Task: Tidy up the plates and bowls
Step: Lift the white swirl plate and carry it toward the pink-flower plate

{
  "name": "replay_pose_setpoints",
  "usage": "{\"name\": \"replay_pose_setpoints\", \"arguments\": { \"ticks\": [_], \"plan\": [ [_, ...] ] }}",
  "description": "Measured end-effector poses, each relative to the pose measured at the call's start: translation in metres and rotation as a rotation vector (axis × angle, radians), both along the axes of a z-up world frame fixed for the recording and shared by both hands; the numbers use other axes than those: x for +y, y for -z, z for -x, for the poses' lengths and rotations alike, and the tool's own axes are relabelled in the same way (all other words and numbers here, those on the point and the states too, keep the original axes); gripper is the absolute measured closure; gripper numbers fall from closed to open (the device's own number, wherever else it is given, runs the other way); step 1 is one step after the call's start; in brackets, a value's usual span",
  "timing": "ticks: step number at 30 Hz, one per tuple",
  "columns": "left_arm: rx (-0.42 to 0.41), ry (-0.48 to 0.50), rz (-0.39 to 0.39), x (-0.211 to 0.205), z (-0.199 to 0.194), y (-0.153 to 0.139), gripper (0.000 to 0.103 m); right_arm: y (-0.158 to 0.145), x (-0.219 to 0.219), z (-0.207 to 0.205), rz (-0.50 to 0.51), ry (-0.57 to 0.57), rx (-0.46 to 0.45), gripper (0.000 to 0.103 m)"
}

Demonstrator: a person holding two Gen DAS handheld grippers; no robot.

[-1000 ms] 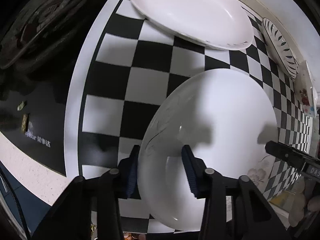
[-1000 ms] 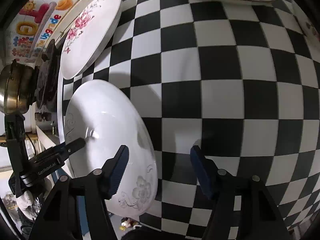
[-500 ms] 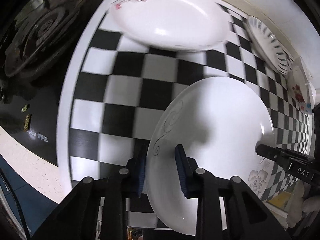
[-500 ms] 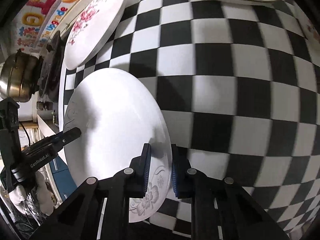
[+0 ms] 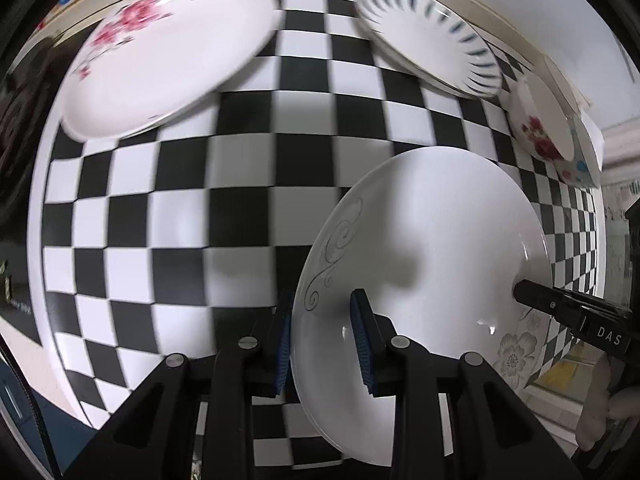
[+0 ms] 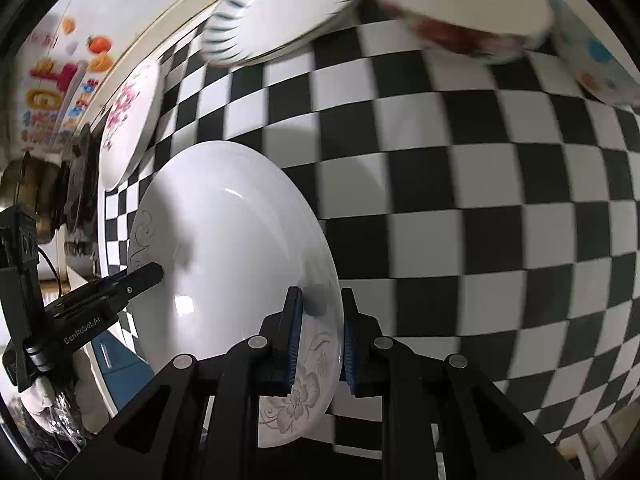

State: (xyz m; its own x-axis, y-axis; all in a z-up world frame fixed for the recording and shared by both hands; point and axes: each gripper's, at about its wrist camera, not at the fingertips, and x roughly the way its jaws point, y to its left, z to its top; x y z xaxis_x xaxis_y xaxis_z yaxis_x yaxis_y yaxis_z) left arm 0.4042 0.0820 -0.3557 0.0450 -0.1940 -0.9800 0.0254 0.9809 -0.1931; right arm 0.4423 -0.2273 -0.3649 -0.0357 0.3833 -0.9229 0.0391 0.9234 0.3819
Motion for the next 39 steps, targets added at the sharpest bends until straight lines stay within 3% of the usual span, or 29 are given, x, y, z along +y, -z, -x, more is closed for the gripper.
{"name": "replay_pose_setpoints", "arguments": {
  "ticks": [9, 33, 36, 39],
  "plan": [
    [0.014, 0.043, -0.005, -0.049, -0.016, 0.012, 0.078, 0.007, -0.049, -0.005, 0.007, 0.059, 0.007, 0.083],
    [0.053, -0.036, -0.046, -0.047, -0.014, 0.022, 0.077, 0.026, -0.061, -0.012, -0.012, 0.007, 0.042, 0.082],
    [0.022, -0.077, -0.055, -0.043, -0.002, 0.012, 0.077, 0.017, -0.068, -0.014, -0.024, 0.031, 0.048, 0.081],
    [-0.018, -0.163, -0.018, -0.01, 0.007, -0.018, 0.077, -0.012, -0.072, -0.013, 0.017, 0.032, -0.003, 0.069]
  ]
}}
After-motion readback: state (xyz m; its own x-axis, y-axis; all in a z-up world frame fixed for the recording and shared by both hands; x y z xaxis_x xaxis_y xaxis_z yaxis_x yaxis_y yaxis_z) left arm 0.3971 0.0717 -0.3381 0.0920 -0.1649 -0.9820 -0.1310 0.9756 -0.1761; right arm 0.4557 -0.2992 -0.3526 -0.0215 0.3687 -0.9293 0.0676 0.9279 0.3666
